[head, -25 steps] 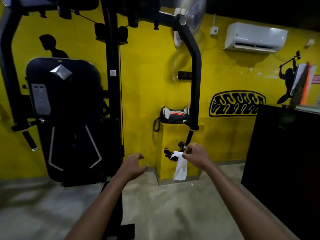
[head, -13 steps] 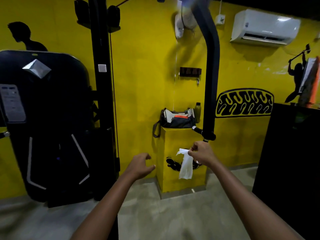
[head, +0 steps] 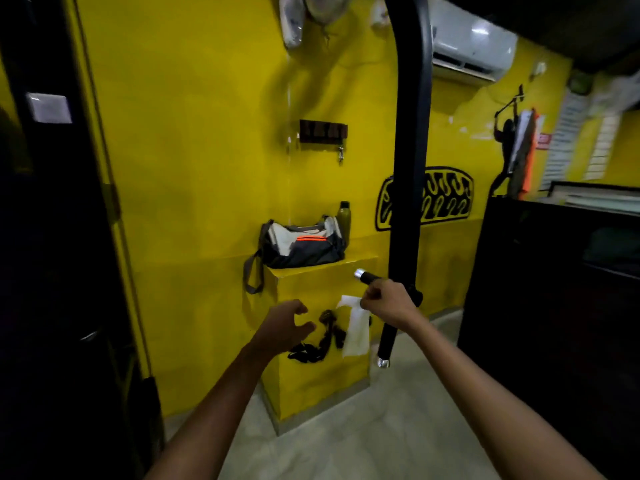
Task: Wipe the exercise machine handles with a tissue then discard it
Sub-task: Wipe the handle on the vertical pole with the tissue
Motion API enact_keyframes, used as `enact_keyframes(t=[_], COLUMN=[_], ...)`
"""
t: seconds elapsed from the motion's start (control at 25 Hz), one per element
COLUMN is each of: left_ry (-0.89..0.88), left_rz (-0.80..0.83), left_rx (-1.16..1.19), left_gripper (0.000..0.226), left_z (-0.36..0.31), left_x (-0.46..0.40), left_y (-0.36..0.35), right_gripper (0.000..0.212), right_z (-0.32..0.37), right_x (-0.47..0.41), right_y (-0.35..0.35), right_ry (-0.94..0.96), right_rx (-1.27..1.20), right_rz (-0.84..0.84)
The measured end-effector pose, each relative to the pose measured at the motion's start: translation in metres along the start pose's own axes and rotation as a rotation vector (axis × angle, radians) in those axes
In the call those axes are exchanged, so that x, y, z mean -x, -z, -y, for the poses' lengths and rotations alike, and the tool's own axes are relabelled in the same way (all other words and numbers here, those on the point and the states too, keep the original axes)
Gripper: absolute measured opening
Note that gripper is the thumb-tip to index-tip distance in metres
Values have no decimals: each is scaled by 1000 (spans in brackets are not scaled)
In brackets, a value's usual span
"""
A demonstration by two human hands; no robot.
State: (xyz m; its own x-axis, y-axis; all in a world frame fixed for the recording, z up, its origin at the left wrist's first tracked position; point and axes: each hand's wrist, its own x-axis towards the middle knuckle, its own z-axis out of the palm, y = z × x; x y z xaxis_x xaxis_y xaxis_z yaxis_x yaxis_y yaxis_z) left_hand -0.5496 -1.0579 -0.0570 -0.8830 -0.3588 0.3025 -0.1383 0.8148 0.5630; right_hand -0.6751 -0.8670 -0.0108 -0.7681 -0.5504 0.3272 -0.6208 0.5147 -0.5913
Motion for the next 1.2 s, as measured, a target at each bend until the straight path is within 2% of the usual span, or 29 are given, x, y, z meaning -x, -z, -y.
enact_keyframes(t=[0.24,0.48,0.68,0.76,0.84,0.92,1.0,1.12,1.2], left_ry=[-124,-198,-95,28,85,59,40,5,-44], left_rz=[91,139,204,304,404,452,420,361,377], left_rx=[73,144,332,593,766,781,770,744,718], left_gripper=[43,43,39,43,38,24,9,7,8], left_z=[24,33,21,9,-2,-7,-11,-12,-13], left_x=[-107,-139,-139,-139,-136,-133,-131,-134,-137], left_y=[-9,-15,-17,-16,-14,-16,-19,-19,-16], right_gripper=[16,12,10,14,20,21,19,16,16], right_z=[-7,-8,-8,-8,-7,-6,-8,-11,-11], right_x=[-60,-76,-79,-79,-77,-74,-70,-64,-60], right_y=[-18,-32,-32,-31,-31,-33,-33,-31,-30], right_ry=[-128,-157,-121,-110,-85,-61,-54,-97,-144], right_rx=[98,127,122,110,110,112,96,47,-54], right_rz=[-89,-114,-130,-131,-111,-101,-96,-22,55])
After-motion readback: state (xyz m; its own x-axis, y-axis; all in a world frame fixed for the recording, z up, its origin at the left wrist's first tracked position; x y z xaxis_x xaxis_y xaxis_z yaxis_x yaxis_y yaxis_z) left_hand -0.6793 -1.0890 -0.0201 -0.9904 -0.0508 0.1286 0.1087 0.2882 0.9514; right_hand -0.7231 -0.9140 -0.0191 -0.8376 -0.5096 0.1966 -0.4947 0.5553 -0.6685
